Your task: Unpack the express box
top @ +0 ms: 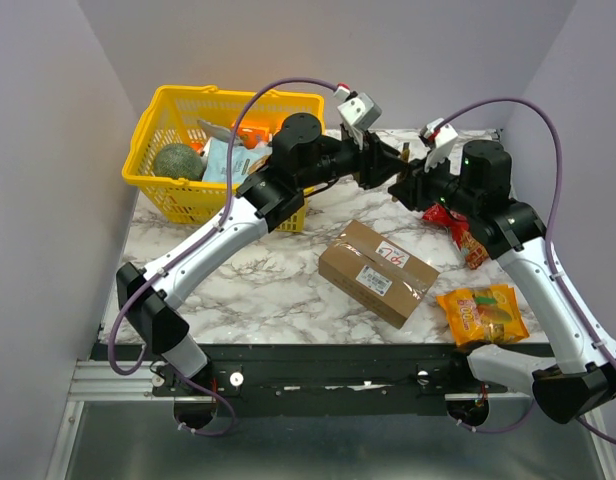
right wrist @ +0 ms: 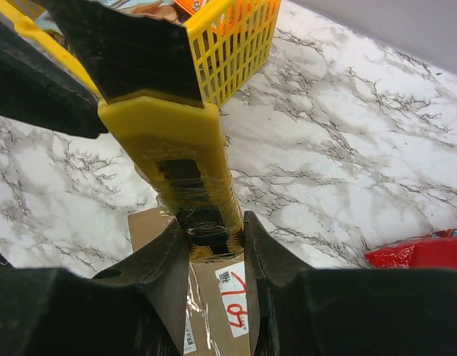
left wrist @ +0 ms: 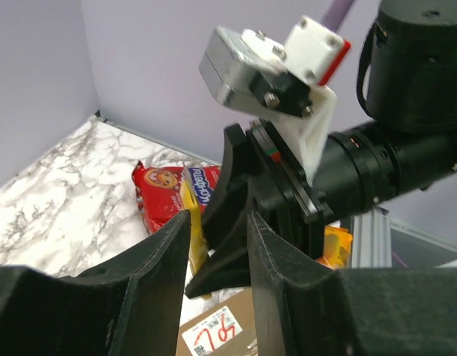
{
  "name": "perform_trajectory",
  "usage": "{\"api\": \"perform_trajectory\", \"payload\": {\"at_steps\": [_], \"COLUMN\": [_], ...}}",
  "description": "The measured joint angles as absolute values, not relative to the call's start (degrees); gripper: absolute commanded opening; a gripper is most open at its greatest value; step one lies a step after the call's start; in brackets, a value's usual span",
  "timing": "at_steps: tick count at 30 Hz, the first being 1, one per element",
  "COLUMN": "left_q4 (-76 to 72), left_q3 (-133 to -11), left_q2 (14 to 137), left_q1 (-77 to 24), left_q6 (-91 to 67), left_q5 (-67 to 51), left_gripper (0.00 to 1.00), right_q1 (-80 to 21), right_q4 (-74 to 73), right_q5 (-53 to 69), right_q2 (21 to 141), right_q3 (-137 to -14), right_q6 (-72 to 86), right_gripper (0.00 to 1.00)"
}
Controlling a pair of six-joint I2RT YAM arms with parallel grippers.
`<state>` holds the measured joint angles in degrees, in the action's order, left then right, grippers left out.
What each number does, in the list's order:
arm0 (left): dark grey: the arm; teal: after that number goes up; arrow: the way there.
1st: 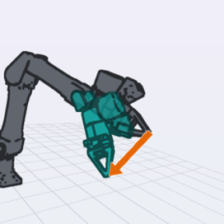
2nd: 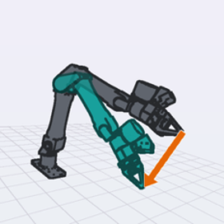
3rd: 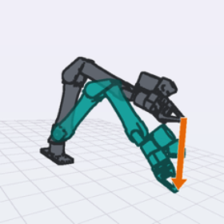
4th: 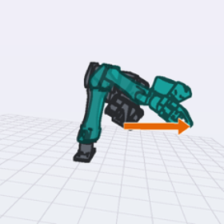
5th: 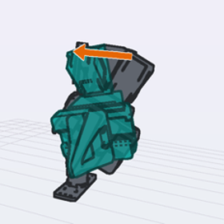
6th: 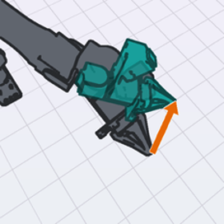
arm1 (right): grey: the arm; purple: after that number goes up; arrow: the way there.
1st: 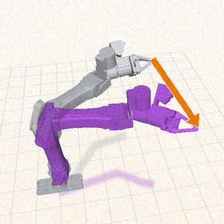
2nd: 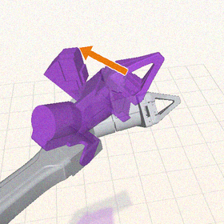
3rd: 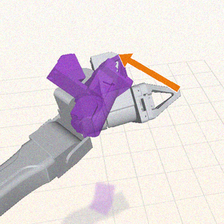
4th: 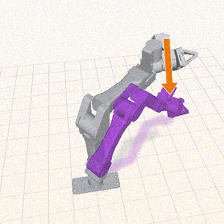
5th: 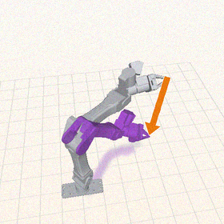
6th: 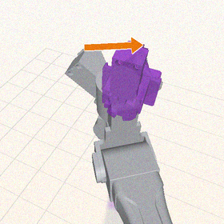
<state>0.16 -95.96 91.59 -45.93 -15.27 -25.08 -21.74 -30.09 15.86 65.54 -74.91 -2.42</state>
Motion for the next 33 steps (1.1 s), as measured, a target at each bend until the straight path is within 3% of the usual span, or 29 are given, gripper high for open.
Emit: {"api": "perform_trajectory", "payload": {"at_steps": [12,18,21,23,24,27,31,33], "left_q4": [0.21,0.54,1.28,1.93,2.02,2.17,-2.28,-5.72], "left_q3": [-98.87,-98.96,-100.53,-101.73,-102.02,-102.19,-99.18,-96.03], "left_q2": [94.54,95.31,97.01,97.89,98.15,98.24,97.41,96.03], "left_q1": [-46.52,-46.52,-46.52,-46.48,-46.48,-45.58,-42.02,-39.13], "left_q6": [-13.54,-13.28,-12.67,-12.29,-12.12,-12.23,-17.06,-21.10], "left_q5": [-21.45,-21.47,-21.50,-21.54,-21.82,-24.38,-35.07,-40.42], "left_gripper": [0.39,0.24,0.11,0.00,0.00,0.00,0.00,0.00], "right_q1": [-22.44,-22.46,-22.35,-22.04,-22.00,-22.00,-22.20,-22.28], "right_q4": [-30.13,-30.11,-30.28,-30.35,-30.35,-30.89,-33.54,-34.41], "right_q5": [17.26,17.58,17.34,16.67,16.32,17.26,25.41,30.39], "right_q2": [65.54,65.54,65.56,65.56,65.56,65.56,65.32,64.62], "right_q3": [-74.91,-74.91,-74.91,-74.91,-74.91,-75.05,-76.99,-77.69], "right_q6": [-2.63,-2.90,-3.07,-3.14,-3.29,-4.29,-6.79,-7.99], "right_gripper": [0.01,0.00,0.01,0.13,0.35,0.68,0.79,0.80]}}
